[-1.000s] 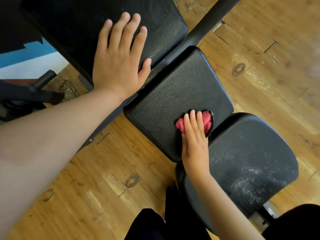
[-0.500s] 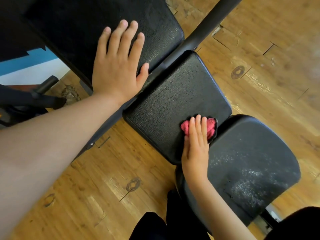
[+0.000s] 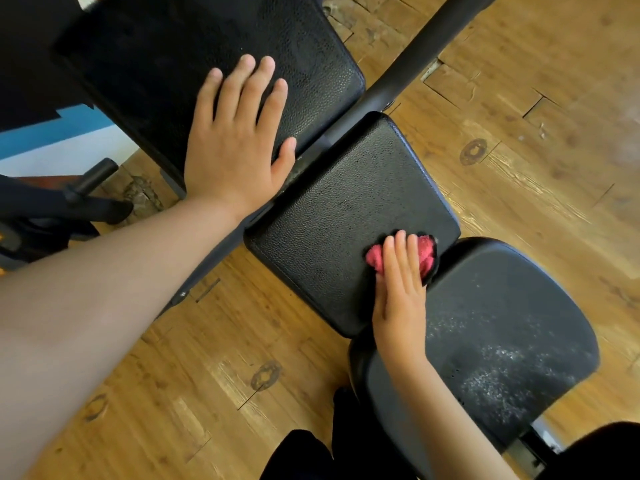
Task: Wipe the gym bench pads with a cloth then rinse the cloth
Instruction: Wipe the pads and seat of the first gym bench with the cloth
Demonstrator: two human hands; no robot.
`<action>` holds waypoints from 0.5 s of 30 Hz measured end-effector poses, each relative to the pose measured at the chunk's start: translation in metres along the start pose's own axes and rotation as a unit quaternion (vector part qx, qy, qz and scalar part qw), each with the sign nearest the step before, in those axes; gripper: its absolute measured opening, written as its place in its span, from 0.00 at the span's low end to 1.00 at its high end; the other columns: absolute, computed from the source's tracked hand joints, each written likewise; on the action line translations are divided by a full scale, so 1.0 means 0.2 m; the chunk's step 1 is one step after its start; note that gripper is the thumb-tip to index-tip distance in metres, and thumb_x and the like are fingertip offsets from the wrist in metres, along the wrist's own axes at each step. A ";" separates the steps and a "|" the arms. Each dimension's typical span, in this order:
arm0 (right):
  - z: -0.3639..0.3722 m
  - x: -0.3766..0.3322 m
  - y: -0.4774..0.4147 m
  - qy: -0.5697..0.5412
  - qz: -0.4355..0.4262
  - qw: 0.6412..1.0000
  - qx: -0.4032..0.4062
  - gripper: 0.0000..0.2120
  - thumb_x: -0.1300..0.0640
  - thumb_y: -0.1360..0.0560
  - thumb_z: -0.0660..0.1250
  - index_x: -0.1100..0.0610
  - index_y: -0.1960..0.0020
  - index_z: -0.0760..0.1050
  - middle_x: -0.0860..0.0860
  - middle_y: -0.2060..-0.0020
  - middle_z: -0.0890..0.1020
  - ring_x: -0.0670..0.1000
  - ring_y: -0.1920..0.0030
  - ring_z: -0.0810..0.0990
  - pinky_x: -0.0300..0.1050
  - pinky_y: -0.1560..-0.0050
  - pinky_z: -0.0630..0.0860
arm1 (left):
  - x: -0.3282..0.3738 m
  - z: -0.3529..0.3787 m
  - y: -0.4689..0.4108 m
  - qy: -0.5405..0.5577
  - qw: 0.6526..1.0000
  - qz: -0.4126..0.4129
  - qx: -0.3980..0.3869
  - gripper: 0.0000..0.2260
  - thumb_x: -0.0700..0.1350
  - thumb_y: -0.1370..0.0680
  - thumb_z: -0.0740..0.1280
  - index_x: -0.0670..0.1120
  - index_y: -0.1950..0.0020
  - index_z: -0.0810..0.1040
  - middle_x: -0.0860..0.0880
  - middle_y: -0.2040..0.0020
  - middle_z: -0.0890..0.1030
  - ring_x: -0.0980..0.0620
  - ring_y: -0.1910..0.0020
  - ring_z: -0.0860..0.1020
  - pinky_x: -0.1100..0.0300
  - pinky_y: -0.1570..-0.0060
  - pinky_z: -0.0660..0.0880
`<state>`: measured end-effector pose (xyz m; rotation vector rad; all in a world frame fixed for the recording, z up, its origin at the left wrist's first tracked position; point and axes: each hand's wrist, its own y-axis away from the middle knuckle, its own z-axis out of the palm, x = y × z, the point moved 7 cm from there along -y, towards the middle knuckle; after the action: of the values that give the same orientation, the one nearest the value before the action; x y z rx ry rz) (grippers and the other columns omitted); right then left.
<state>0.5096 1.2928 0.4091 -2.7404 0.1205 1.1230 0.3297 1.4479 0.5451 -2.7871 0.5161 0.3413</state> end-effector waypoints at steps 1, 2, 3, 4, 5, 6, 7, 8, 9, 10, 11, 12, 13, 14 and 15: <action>-0.03 0.04 -0.04 -0.002 0.016 1.000 0.018 0.22 0.62 0.19 0.54 0.63 0.26 0.61 0.55 0.25 0.59 0.53 0.23 0.53 0.43 0.25 0.52 | 0.00 0.00 0.00 -0.002 1.000 0.000 -0.001 0.26 0.54 0.19 0.52 0.41 0.25 0.61 0.40 0.23 0.61 0.40 0.24 0.58 0.43 0.25 0.53; -0.05 0.08 -0.08 -0.004 0.044 0.998 0.038 0.22 0.64 0.19 0.54 0.64 0.25 0.60 0.54 0.25 0.57 0.52 0.23 0.52 0.37 0.26 0.49 | 0.00 0.00 0.00 -0.003 1.000 0.001 -0.001 0.26 0.54 0.19 0.52 0.41 0.25 0.61 0.40 0.23 0.61 0.40 0.24 0.58 0.43 0.25 0.53; -0.07 0.11 -0.11 -0.004 0.076 0.996 0.051 0.23 0.65 0.19 0.55 0.64 0.25 0.59 0.52 0.25 0.56 0.51 0.24 0.51 0.32 0.28 0.45 | 0.00 0.00 0.00 -0.002 1.000 0.001 -0.002 0.26 0.54 0.19 0.52 0.41 0.25 0.61 0.40 0.23 0.61 0.40 0.24 0.58 0.43 0.25 0.53; -0.08 0.12 -0.11 -0.001 0.096 0.994 0.057 0.23 0.66 0.19 0.55 0.63 0.24 0.58 0.51 0.25 0.55 0.50 0.23 0.50 0.29 0.29 0.44 | 0.00 0.00 0.00 0.000 1.000 0.002 -0.005 0.26 0.54 0.19 0.52 0.41 0.25 0.61 0.40 0.23 0.60 0.40 0.24 0.58 0.42 0.25 0.53; -0.07 0.10 -0.09 0.001 0.101 0.993 0.059 0.24 0.66 0.19 0.54 0.63 0.24 0.57 0.50 0.25 0.54 0.50 0.23 0.49 0.29 0.30 0.43 | 0.00 0.00 0.00 0.001 1.000 0.003 -0.007 0.26 0.54 0.19 0.52 0.41 0.25 0.61 0.40 0.23 0.60 0.40 0.24 0.58 0.42 0.25 0.53; -0.05 0.07 -0.05 0.002 0.094 0.994 0.055 0.24 0.66 0.19 0.54 0.63 0.24 0.57 0.51 0.24 0.54 0.51 0.23 0.49 0.31 0.29 0.43 | 0.00 0.00 0.00 0.001 1.000 0.004 -0.010 0.26 0.54 0.19 0.52 0.40 0.25 0.60 0.40 0.23 0.60 0.40 0.24 0.57 0.42 0.25 0.53; -0.02 0.03 0.01 0.001 0.084 0.995 0.045 0.24 0.64 0.19 0.53 0.62 0.24 0.57 0.51 0.24 0.54 0.52 0.23 0.49 0.33 0.28 0.43 | 0.00 0.00 0.00 0.000 1.000 0.005 -0.011 0.26 0.54 0.19 0.52 0.40 0.25 0.60 0.40 0.23 0.60 0.40 0.24 0.57 0.42 0.26 0.53; 0.01 0.00 0.07 0.001 0.073 0.997 0.033 0.23 0.63 0.19 0.52 0.62 0.24 0.57 0.51 0.24 0.54 0.53 0.22 0.49 0.35 0.27 0.44 | 0.01 0.00 0.00 -0.001 1.000 0.007 -0.012 0.26 0.54 0.19 0.52 0.40 0.25 0.60 0.40 0.23 0.60 0.40 0.24 0.57 0.42 0.26 0.53; 0.03 -0.01 0.11 0.000 0.065 0.998 0.021 0.23 0.62 0.19 0.53 0.61 0.24 0.57 0.52 0.24 0.54 0.53 0.22 0.50 0.36 0.26 0.44 | 0.01 0.00 0.00 -0.002 1.000 0.008 -0.012 0.26 0.54 0.19 0.52 0.40 0.25 0.60 0.40 0.23 0.60 0.40 0.24 0.57 0.42 0.26 0.53; 0.04 -0.01 0.13 -0.002 0.060 0.998 0.012 0.24 0.63 0.19 0.53 0.60 0.24 0.57 0.52 0.24 0.55 0.53 0.22 0.50 0.37 0.26 0.45 | 0.01 0.00 0.00 -0.003 1.000 0.009 -0.013 0.26 0.54 0.19 0.51 0.40 0.25 0.60 0.40 0.23 0.60 0.40 0.24 0.57 0.42 0.26 0.53; 0.03 0.00 0.12 -0.004 0.057 0.998 0.008 0.24 0.63 0.19 0.54 0.60 0.24 0.57 0.52 0.24 0.55 0.53 0.22 0.50 0.36 0.26 0.45 | 0.01 0.00 0.00 -0.005 1.000 0.010 -0.012 0.26 0.54 0.19 0.51 0.40 0.25 0.60 0.39 0.23 0.60 0.39 0.24 0.57 0.41 0.26 0.53; 0.02 0.02 0.09 -0.003 0.056 0.998 0.011 0.24 0.64 0.19 0.55 0.60 0.24 0.58 0.52 0.24 0.55 0.52 0.22 0.50 0.35 0.27 0.45 | 0.01 0.00 0.00 -0.006 1.000 0.013 -0.011 0.26 0.54 0.18 0.51 0.40 0.25 0.60 0.39 0.23 0.60 0.39 0.24 0.57 0.41 0.26 0.53; 0.00 0.04 0.06 -0.004 0.064 0.998 0.019 0.24 0.64 0.19 0.55 0.61 0.24 0.58 0.51 0.24 0.55 0.52 0.23 0.50 0.34 0.27 0.45 | 0.01 0.01 0.00 -0.008 1.000 0.018 -0.012 0.26 0.53 0.18 0.51 0.40 0.25 0.60 0.39 0.23 0.60 0.39 0.24 0.57 0.41 0.26 0.53; -0.03 0.08 0.01 -0.007 0.082 0.996 0.033 0.24 0.65 0.19 0.54 0.61 0.24 0.57 0.51 0.24 0.54 0.50 0.23 0.49 0.33 0.28 0.44 | 0.01 0.01 0.00 -0.011 1.000 0.027 -0.013 0.25 0.53 0.18 0.52 0.40 0.25 0.60 0.38 0.23 0.60 0.38 0.24 0.57 0.40 0.26 0.54; -0.05 0.11 -0.03 -0.011 0.107 0.993 0.048 0.24 0.65 0.19 0.54 0.62 0.24 0.57 0.50 0.24 0.54 0.49 0.23 0.48 0.31 0.28 0.43 | 0.02 0.02 0.00 -0.015 0.999 0.039 -0.013 0.25 0.53 0.18 0.52 0.39 0.26 0.60 0.38 0.24 0.60 0.38 0.24 0.58 0.40 0.26 0.54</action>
<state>0.5331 1.2967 0.4007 -2.6778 0.4624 1.1645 0.3332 1.4472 0.5404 -2.7884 0.6201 0.4080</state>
